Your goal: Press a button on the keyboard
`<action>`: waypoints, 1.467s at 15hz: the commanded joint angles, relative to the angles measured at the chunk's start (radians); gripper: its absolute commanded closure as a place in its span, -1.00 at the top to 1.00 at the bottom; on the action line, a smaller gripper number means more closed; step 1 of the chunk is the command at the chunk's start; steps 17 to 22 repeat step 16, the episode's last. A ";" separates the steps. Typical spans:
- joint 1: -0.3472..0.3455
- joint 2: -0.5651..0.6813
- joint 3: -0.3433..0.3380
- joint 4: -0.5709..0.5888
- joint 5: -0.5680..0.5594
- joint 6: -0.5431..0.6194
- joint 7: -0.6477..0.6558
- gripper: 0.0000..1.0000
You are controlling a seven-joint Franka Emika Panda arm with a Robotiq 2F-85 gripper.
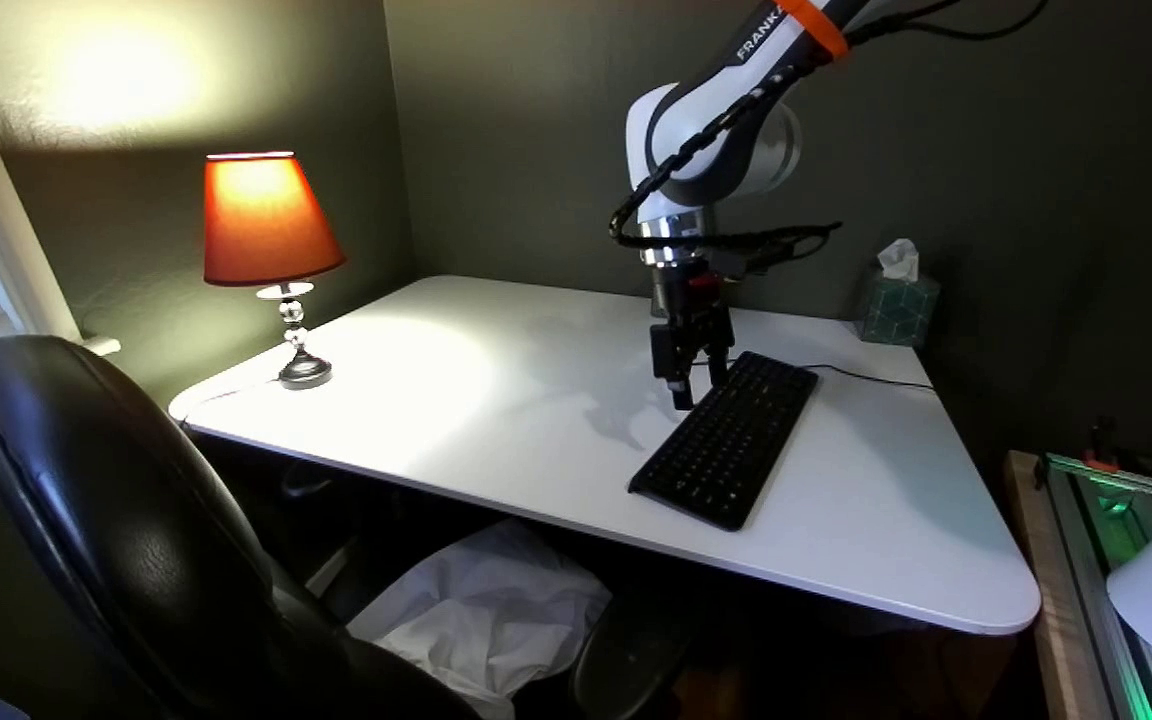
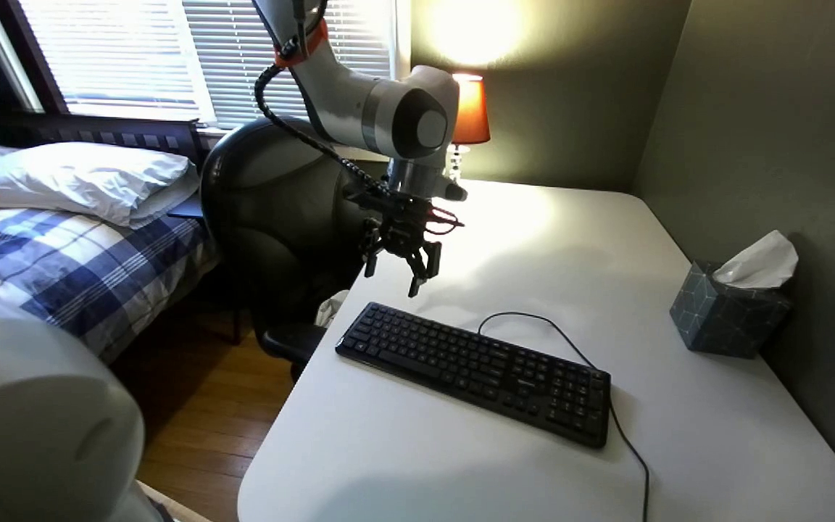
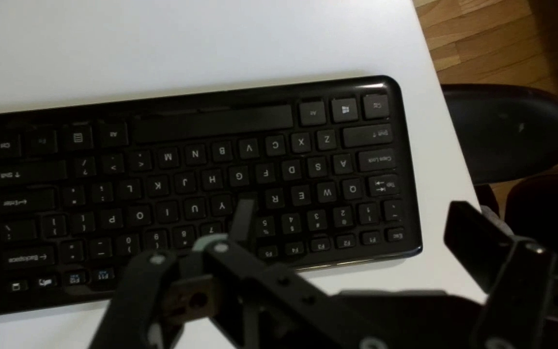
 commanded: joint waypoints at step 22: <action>0.000 -0.340 -0.010 -0.238 -0.029 0.191 0.046 1.00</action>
